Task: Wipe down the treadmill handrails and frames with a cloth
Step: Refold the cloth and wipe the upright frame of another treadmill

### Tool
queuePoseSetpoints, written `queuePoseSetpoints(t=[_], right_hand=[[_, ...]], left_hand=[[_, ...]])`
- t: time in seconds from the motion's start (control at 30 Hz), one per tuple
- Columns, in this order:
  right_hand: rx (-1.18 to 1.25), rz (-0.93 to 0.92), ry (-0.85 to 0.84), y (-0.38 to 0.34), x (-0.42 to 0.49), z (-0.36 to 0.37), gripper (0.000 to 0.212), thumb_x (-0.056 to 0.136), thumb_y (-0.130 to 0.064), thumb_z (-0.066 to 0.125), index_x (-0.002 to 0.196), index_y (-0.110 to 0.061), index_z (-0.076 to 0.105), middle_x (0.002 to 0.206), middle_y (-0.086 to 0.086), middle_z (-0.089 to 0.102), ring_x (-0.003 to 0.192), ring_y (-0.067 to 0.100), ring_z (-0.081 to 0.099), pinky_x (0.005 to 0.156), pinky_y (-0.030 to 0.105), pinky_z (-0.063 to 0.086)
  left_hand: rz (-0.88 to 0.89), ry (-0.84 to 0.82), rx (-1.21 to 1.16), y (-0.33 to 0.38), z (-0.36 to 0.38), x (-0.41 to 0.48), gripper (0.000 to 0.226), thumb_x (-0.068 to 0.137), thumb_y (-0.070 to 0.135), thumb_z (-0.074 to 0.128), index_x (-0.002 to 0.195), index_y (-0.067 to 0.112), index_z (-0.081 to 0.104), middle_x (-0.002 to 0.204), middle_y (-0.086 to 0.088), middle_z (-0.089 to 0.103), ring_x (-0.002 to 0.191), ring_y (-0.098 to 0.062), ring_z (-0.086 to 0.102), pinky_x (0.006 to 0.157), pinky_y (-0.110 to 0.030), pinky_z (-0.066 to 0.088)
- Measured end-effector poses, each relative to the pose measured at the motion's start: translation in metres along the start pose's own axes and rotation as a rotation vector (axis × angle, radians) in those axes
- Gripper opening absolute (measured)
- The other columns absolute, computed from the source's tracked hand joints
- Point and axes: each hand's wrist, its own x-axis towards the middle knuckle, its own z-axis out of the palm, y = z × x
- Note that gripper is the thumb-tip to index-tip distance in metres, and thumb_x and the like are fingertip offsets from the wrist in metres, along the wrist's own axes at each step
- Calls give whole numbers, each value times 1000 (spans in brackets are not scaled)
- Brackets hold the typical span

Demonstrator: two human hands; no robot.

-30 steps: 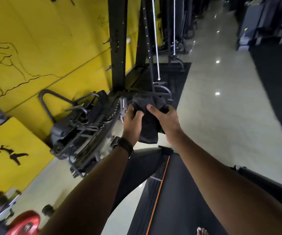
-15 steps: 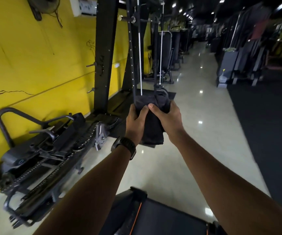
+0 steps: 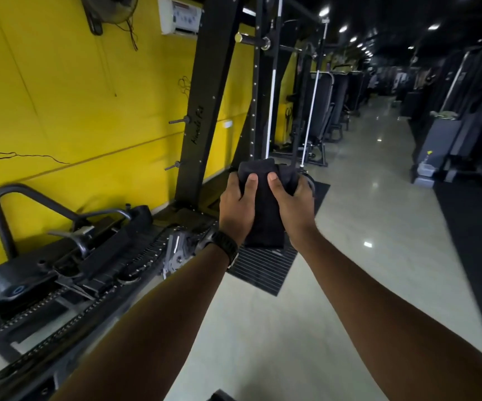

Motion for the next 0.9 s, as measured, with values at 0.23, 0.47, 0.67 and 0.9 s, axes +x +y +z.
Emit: queuePoseSetpoints(t=[0.23,0.47,0.67,0.9], right_hand=[[-29,5,-69,56,121,70,44,95,-48,65,125,-17,59,112,-3,66,109,21,64,94,42,53],[47,-48,-214,174,205,153,41,92,-51,69,113,-18,62,106,0,68,100,19,66,85,40,55],[141,-152,-412,301,257,236,47,86,-57,72,110,-18,63,104,-4,68,100,19,65,81,38,53],[195,2,-680,346,293,316,54,85,-52,77,122,-16,62,113,-1,68,103,19,65,79,31,50]], left_hand=[[22,124,110,-72,19,118,27,100,42,48,108,18,55,92,12,63,91,-21,65,83,-49,54],[59,307,235,-192,17,188,28,104,36,45,94,10,47,77,3,54,67,-13,51,59,-44,42],[127,527,354,-328,6,230,31,104,34,46,85,11,39,69,2,44,60,-14,32,60,-51,33],[19,670,540,-385,-20,273,32,104,34,45,86,9,38,69,-2,47,59,-16,42,59,-46,33]])
